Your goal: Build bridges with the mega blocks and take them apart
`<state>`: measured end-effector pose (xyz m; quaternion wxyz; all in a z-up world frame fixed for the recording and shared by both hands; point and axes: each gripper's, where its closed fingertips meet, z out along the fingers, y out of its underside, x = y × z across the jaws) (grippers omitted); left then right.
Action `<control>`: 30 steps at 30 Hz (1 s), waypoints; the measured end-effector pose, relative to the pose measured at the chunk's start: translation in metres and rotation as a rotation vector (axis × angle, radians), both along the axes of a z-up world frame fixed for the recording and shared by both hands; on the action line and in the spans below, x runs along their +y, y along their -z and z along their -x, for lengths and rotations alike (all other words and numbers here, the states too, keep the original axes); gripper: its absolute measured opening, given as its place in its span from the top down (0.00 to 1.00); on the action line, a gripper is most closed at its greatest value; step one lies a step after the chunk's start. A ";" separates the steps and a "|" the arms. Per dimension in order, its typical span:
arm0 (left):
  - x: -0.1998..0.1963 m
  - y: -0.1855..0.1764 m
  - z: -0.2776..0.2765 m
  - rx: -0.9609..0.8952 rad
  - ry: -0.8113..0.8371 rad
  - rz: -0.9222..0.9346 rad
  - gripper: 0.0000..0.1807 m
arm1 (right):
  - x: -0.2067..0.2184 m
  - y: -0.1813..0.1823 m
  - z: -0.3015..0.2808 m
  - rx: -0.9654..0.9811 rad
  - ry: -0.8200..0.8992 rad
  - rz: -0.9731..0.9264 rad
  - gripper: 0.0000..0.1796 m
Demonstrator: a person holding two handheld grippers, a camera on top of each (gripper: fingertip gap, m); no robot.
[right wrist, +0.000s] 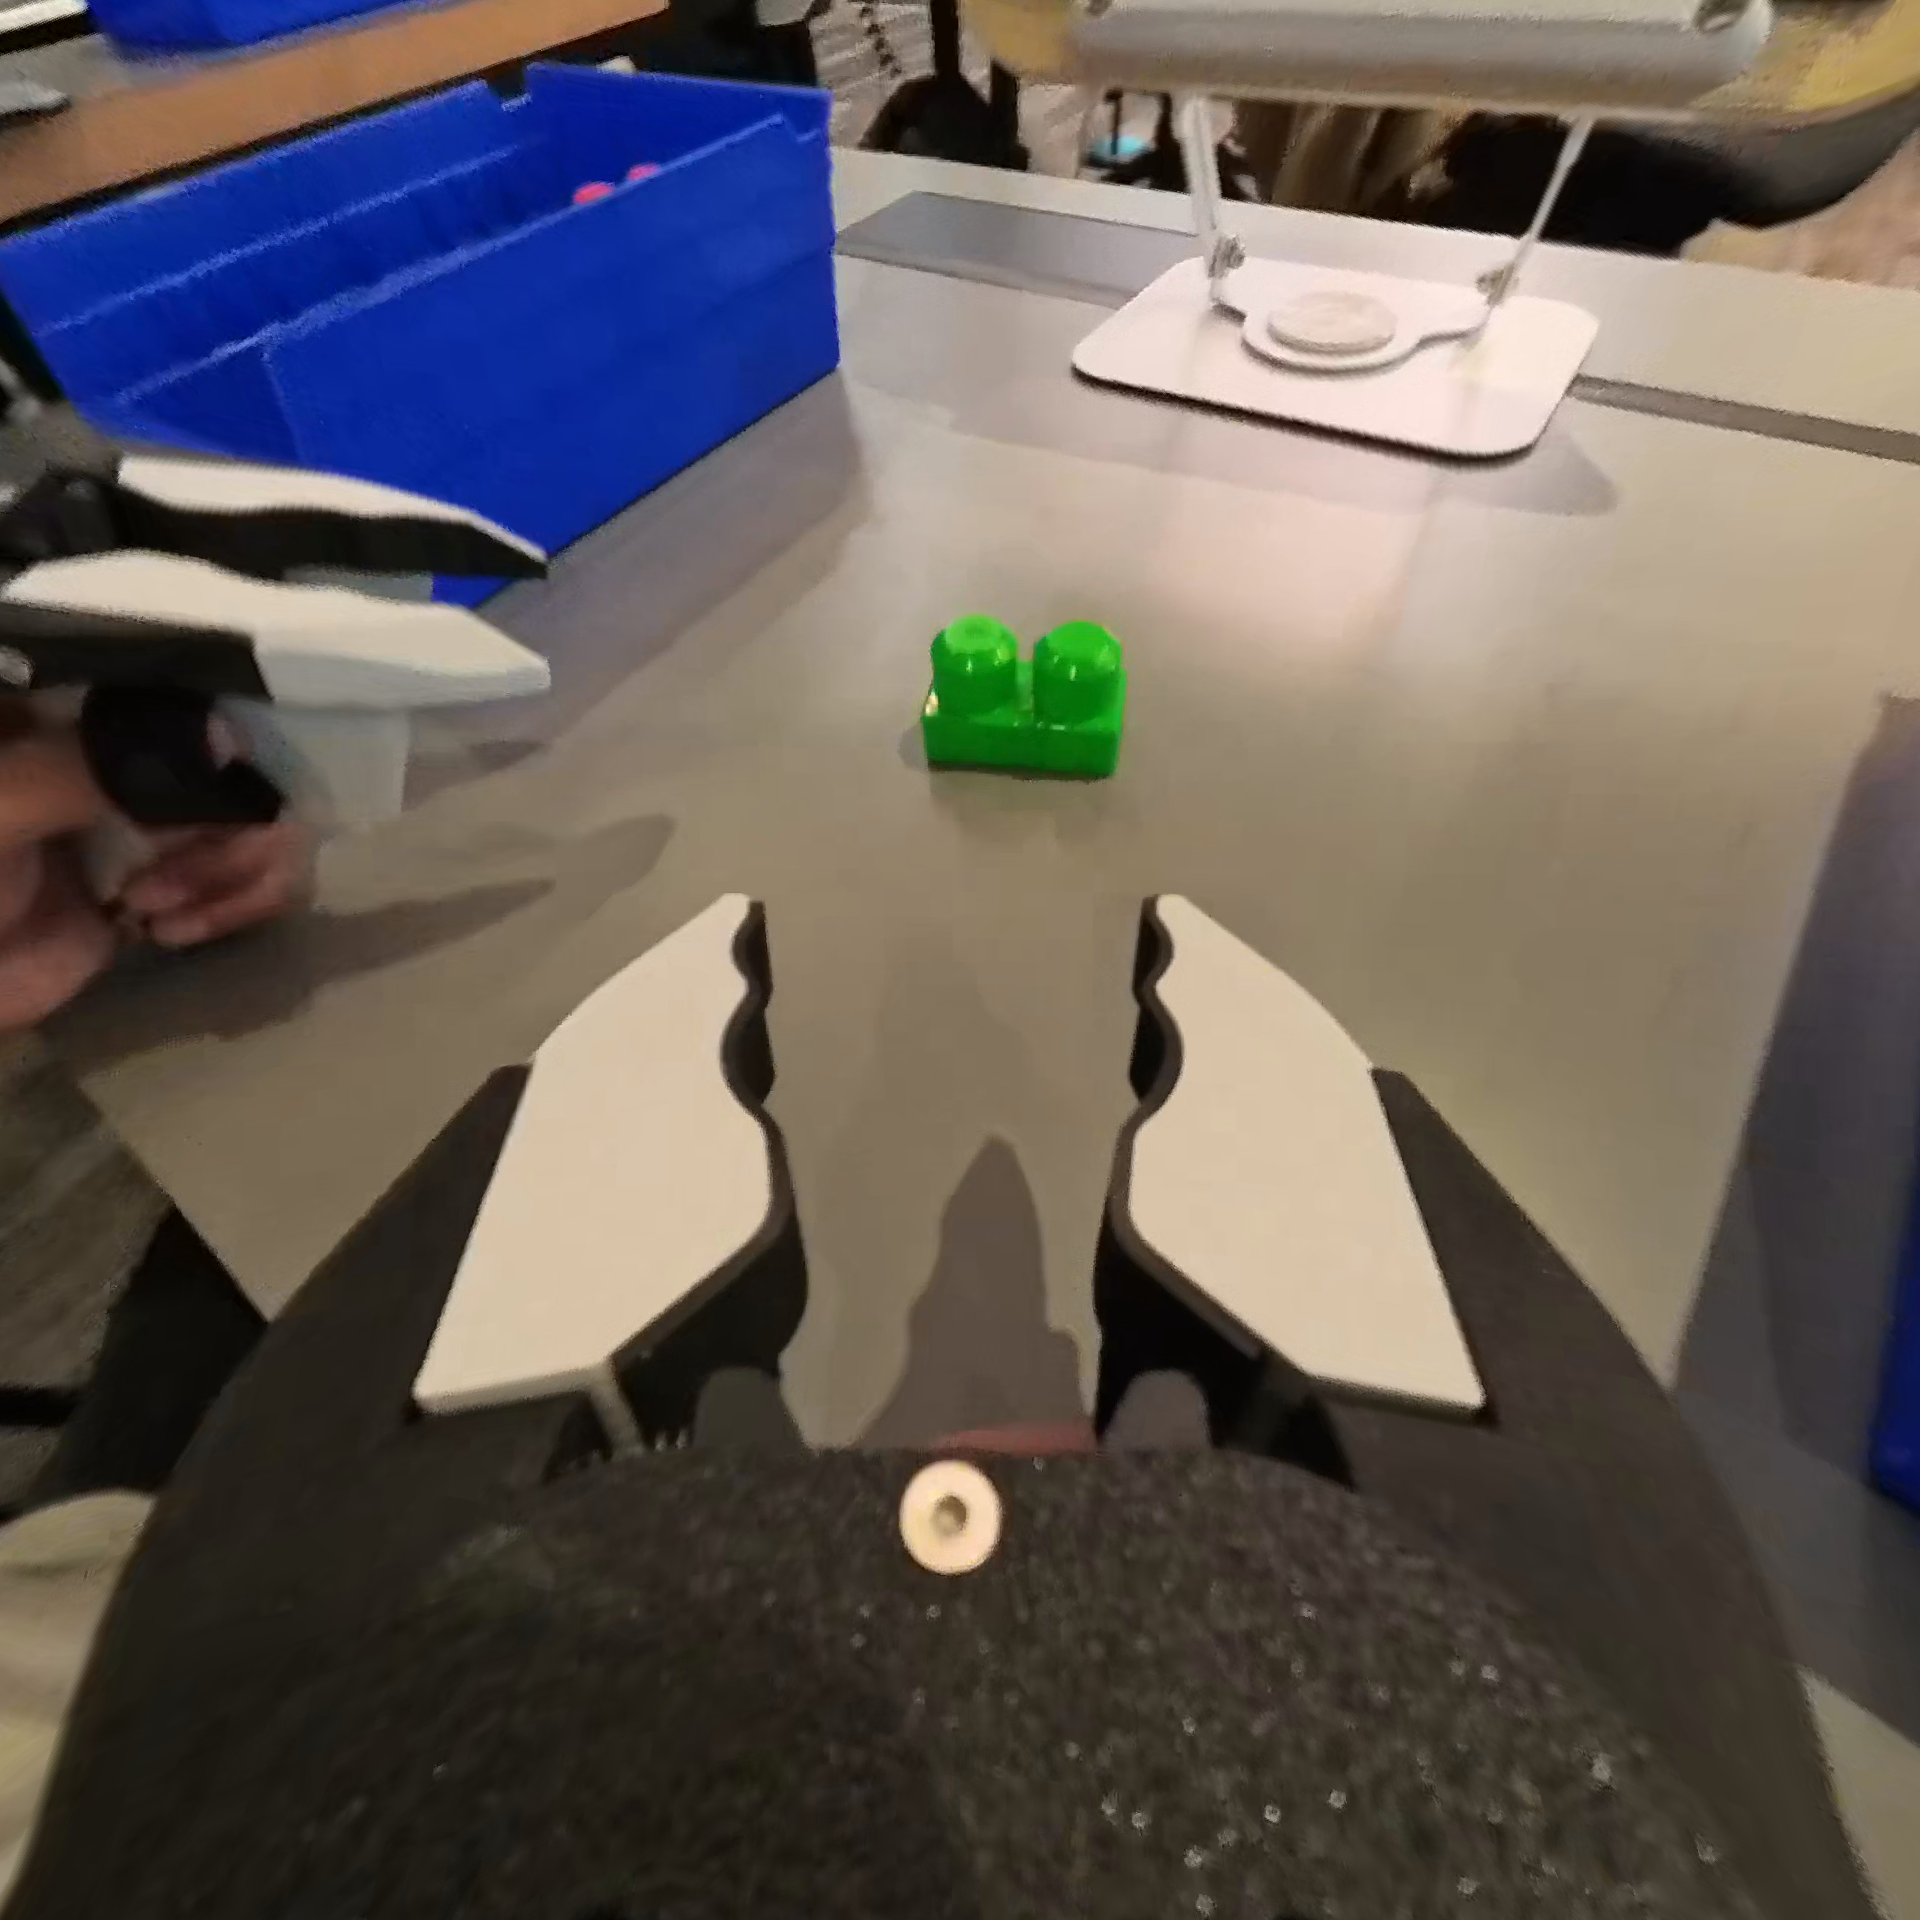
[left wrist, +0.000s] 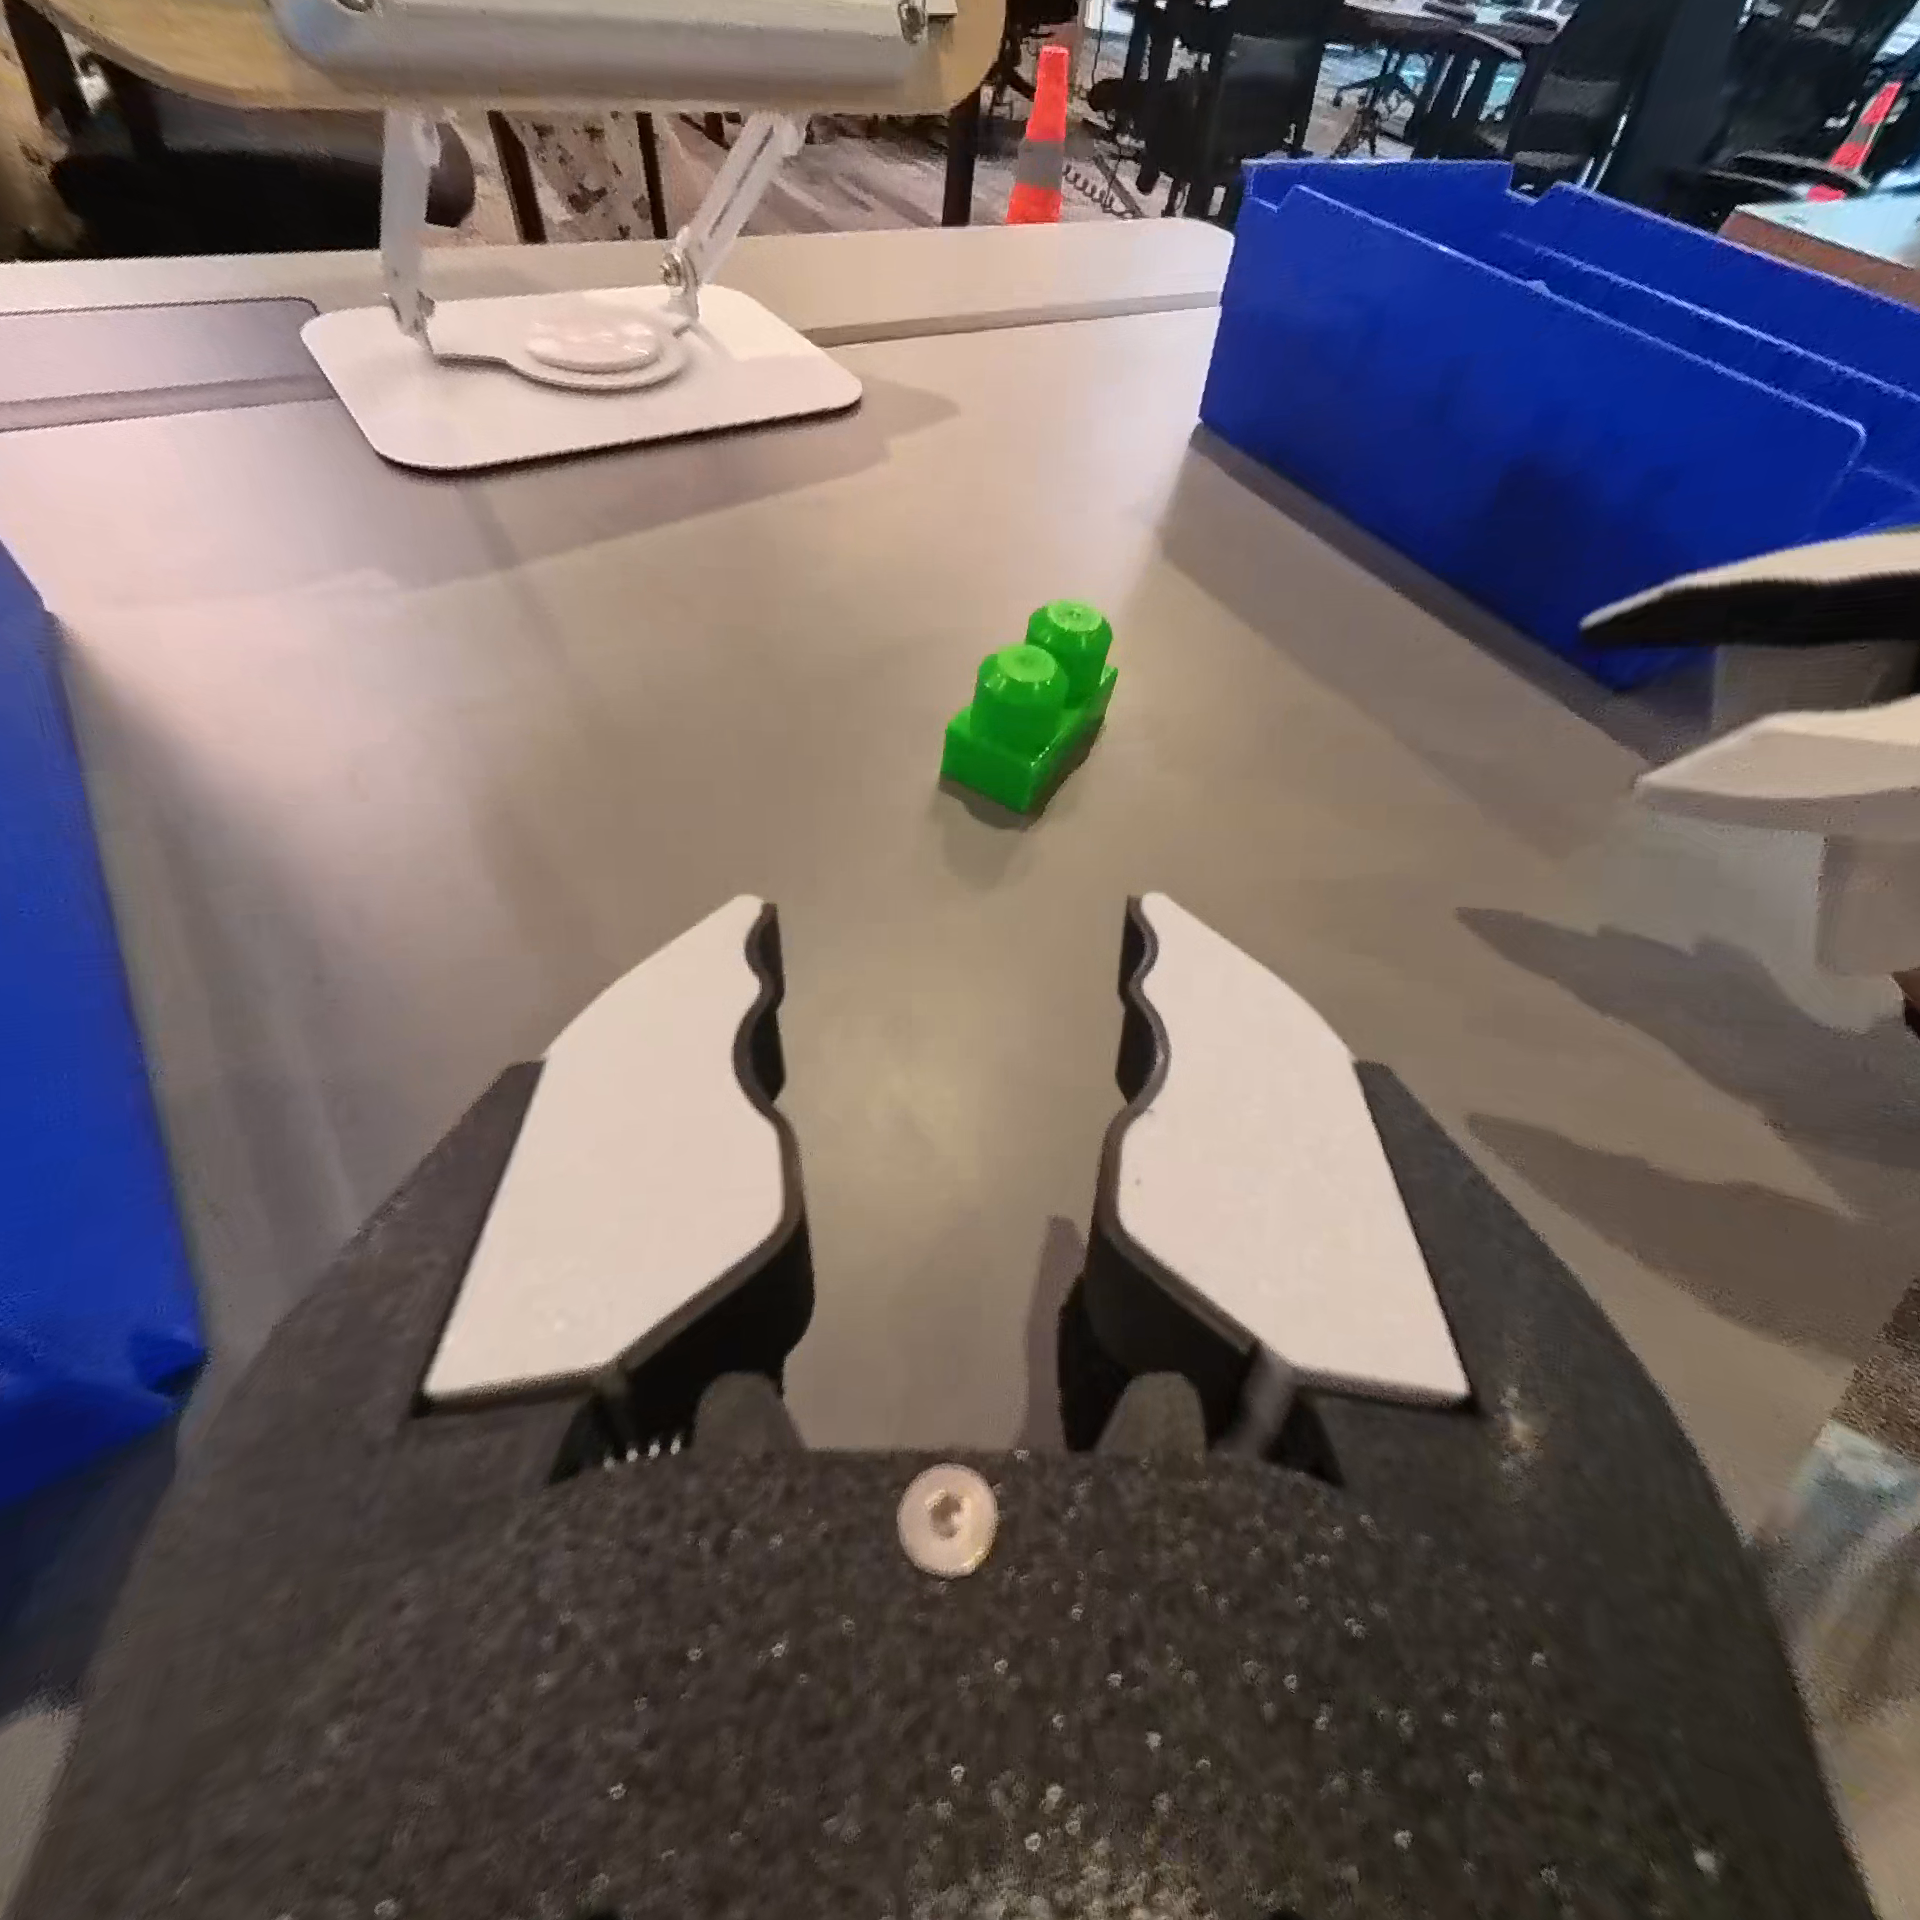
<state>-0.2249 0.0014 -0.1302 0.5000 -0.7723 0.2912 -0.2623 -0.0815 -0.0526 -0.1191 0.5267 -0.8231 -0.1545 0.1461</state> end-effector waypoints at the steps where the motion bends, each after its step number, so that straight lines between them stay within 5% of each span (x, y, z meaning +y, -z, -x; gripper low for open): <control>1: 0.000 -0.001 0.001 0.000 -0.003 -0.006 0.66 | 0.005 -0.002 0.005 0.009 0.018 0.015 0.61; 4: -0.003 -0.003 0.001 0.006 0.008 -0.023 0.66 | 0.030 -0.001 0.013 -0.071 0.094 0.051 0.52; 16: -0.007 -0.001 -0.007 0.074 0.051 -0.063 0.66 | 0.123 0.060 0.025 -0.215 0.230 0.361 0.46; 30: -0.009 0.005 -0.011 0.097 0.076 -0.050 0.65 | 0.130 0.072 0.021 -0.192 0.221 0.374 0.58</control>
